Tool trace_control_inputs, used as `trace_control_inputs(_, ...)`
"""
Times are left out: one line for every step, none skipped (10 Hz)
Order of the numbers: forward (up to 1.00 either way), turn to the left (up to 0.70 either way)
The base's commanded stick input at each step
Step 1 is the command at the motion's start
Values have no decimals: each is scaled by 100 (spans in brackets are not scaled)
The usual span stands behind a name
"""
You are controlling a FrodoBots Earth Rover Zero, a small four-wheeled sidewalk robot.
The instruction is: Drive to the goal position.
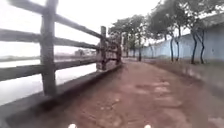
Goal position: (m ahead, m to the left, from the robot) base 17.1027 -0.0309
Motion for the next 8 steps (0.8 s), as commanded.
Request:
trace_control_inputs(85,-31)
trace_control_inputs(85,-31)
trace_control_inputs(85,-31)
trace_control_inputs(85,-31)
trace_control_inputs(85,-31)
trace_control_inputs(85,-31)
trace_control_inputs(85,-31)
trace_control_inputs(85,-31)
